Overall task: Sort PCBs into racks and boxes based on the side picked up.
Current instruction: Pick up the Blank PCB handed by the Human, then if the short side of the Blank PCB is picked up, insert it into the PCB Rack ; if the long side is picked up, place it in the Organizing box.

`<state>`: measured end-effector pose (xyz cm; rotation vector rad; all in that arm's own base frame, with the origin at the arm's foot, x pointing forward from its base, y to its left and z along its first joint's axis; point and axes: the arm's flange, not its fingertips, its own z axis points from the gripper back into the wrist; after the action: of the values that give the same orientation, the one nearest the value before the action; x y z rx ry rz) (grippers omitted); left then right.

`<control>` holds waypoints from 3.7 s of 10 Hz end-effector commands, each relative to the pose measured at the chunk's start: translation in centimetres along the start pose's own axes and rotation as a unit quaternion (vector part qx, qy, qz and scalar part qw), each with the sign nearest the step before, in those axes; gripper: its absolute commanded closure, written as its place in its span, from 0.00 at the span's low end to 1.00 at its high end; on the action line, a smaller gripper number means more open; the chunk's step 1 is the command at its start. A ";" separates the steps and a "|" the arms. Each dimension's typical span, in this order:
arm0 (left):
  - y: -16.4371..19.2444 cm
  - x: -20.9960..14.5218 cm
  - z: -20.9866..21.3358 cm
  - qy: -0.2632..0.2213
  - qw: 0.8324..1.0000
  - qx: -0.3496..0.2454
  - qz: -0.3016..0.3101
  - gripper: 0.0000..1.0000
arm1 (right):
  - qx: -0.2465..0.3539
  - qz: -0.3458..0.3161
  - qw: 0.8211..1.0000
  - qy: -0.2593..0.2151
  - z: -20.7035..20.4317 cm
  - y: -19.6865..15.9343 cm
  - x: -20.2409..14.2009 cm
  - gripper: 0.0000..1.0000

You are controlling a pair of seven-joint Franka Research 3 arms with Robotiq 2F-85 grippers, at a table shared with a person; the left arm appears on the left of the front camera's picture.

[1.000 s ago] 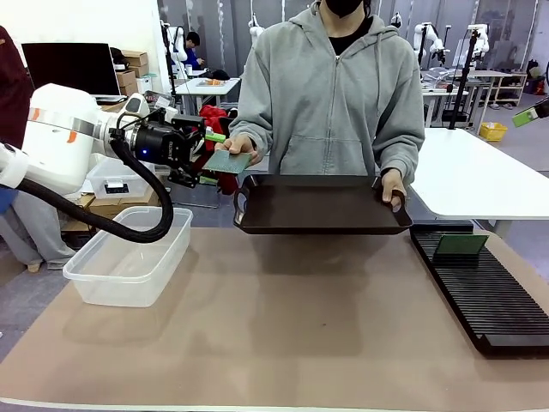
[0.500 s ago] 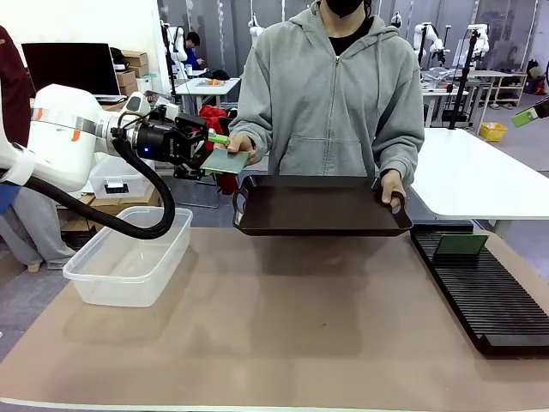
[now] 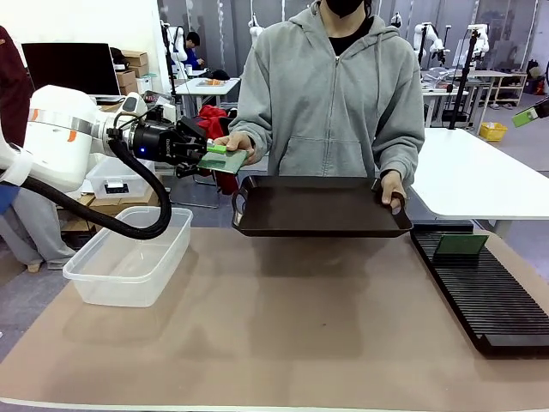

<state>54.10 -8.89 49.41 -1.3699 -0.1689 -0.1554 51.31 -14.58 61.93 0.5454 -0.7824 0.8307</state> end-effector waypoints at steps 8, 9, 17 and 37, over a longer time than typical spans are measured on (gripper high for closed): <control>-0.1 -0.4 0.5 0.021 1.000 -0.004 -0.012 1.00 | 0.005 -0.002 1.000 -0.005 -0.1 0.1 0.1 0.00; -0.2 -0.4 0.4 0.025 1.000 -0.006 -0.012 1.00 | 0.005 -0.002 1.000 -0.005 -0.1 0.1 0.1 0.00; -0.1 -0.3 0.0 0.011 1.000 -0.005 -0.004 1.00 | 0.005 -0.002 1.000 -0.005 -0.1 0.1 0.1 0.00; -0.7 -0.4 0.6 0.036 0.999 0.019 -0.009 0.97 | 0.005 -0.002 1.000 -0.005 -0.1 0.1 0.1 0.00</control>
<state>53.71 -8.86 49.51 -1.3578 -0.1478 -0.1902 51.31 -14.57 61.93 0.5455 -0.7824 0.8309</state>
